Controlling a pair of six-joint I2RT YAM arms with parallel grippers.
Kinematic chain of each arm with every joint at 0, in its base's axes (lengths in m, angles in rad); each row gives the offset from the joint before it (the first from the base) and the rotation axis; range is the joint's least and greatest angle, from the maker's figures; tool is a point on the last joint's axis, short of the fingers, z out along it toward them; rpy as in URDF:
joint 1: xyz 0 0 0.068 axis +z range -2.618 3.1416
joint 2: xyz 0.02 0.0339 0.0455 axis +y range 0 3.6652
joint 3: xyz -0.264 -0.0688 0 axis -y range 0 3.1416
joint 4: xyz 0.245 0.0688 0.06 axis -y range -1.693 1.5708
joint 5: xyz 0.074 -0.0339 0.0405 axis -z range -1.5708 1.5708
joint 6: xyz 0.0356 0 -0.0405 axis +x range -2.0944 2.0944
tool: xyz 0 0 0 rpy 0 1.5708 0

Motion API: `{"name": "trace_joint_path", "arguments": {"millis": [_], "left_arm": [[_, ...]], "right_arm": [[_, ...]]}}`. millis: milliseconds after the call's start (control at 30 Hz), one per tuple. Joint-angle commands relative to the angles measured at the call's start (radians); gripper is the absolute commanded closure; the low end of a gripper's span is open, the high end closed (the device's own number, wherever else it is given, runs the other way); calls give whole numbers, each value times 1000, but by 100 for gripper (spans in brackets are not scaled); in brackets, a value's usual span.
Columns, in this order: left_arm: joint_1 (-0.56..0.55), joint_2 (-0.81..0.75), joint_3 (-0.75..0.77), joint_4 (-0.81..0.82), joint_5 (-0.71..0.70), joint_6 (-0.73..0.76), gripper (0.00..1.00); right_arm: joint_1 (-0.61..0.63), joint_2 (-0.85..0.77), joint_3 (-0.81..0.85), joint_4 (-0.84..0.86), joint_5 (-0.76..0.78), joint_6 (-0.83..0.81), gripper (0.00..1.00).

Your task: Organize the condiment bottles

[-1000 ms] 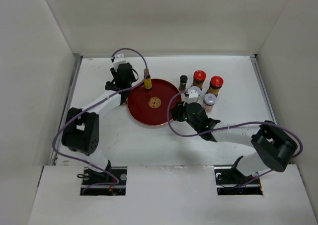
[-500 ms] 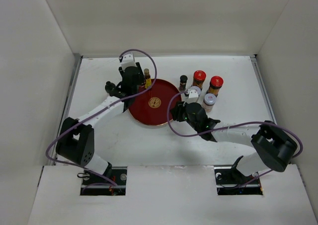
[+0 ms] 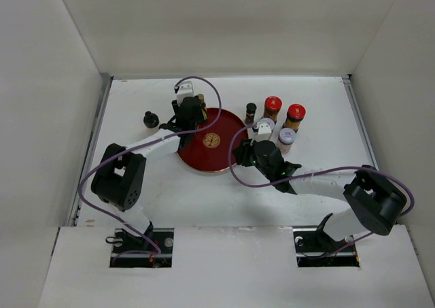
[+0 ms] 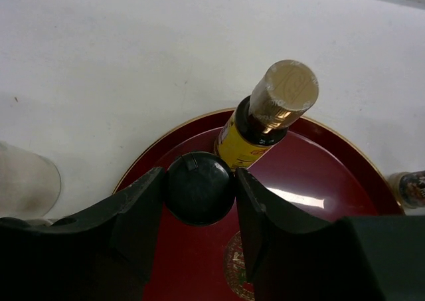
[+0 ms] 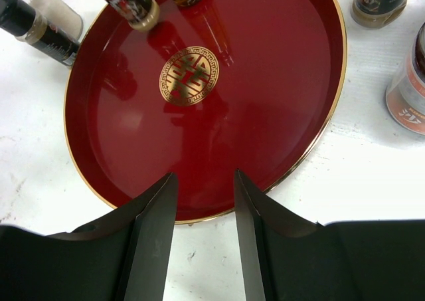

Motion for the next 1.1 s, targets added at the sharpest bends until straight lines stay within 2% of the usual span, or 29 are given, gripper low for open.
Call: {"name": "trace_joint_path", "arguments": {"millis": [0, 200, 300, 433, 567, 700, 900, 1067], "left_arm": [[5, 15, 11, 64, -4, -14, 72], [8, 47, 5, 70, -15, -13, 68], [11, 47, -3, 74, -17, -14, 57], [10, -6, -27, 79, -35, -10, 37], [-1, -85, -53, 70, -49, -3, 27], [-15, -212, -130, 67, -58, -11, 27], [-9, -473, -288, -24, -64, -34, 38], [37, -562, -363, -96, -95, -49, 38]], "right_arm": [[1, 2, 40, 39, -4, 4, 54], [1, 5, 38, 40, -4, 4, 54], [1, -1, 37, 43, 2, 0, 54], [1, 8, 41, 37, -3, 0, 54], [1, 5, 38, 43, -6, 4, 54], [1, -1, 38, 40, -1, -2, 54], [1, 0, 40, 40, -6, 1, 54], [1, 22, 49, 37, -14, 7, 53]]}}
